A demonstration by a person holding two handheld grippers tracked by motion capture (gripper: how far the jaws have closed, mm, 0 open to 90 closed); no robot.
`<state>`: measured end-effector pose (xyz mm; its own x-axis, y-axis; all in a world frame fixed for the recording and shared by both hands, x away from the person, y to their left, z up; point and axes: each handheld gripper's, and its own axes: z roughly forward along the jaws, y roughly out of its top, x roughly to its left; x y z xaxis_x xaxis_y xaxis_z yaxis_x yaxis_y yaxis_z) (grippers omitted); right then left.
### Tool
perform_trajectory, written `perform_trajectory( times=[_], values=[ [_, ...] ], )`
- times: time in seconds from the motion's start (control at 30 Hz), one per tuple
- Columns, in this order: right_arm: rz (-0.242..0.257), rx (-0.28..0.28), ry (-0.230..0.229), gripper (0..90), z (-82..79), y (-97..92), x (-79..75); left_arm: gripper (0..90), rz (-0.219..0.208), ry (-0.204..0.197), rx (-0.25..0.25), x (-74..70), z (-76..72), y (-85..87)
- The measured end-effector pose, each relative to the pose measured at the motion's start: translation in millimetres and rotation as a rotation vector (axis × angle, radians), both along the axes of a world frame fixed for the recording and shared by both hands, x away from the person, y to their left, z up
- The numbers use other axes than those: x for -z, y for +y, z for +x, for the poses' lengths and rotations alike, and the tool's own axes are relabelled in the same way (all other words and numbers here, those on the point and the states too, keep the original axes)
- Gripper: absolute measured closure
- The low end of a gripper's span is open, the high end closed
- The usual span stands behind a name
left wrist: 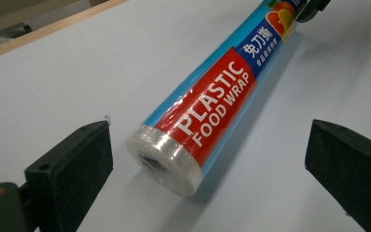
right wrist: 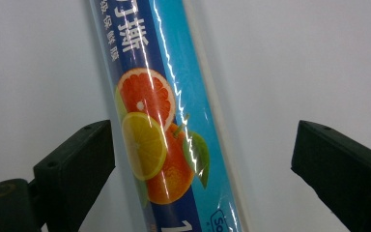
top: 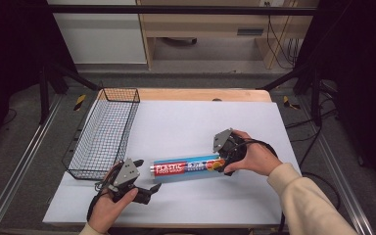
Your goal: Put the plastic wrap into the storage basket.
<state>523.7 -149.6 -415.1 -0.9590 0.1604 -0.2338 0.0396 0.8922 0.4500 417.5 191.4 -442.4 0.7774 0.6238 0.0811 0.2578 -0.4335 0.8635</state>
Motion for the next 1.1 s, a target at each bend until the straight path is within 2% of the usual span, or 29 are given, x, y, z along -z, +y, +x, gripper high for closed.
perform_trajectory(
  times=[0.27, 0.33, 0.5, 0.7, 0.93, 1.1],
  values=[
    [-0.021, -0.025, 0.016, 9.2, 3.1, -0.1, 3.2, 3.0, 0.008, 0.001, 0.006, 1.0, -0.6, -1.7],
    [-0.045, -0.038, 0.017, 9.1, 3.6, 1.9, 2.9, 3.0, 0.009, 0.001, 0.007, 1.0, -0.6, -2.0],
    [-0.04, -0.049, 0.025, 9.1, 6.4, 6.6, 0.5, 3.0, 0.009, 0.002, 0.006, 1.5, -0.4, -2.0],
    [-0.056, -0.066, 0.047, 9.8, 8.5, 11.7, 6.9, 3.0, 0.012, 0.0, 0.009, 1.3, -1.0, -2.3],
    [-0.047, -0.072, 0.056, 11.4, 11.1, 13.3, 11.6, 3.1, 0.017, -0.001, 0.012, 1.2, -1.2, -2.4],
    [-0.046, -0.077, 0.079, 14.9, 13.1, 12.3, 14.6, 3.1, 0.019, 0.001, 0.013, 1.6, -1.0, -2.7]
  ],
)
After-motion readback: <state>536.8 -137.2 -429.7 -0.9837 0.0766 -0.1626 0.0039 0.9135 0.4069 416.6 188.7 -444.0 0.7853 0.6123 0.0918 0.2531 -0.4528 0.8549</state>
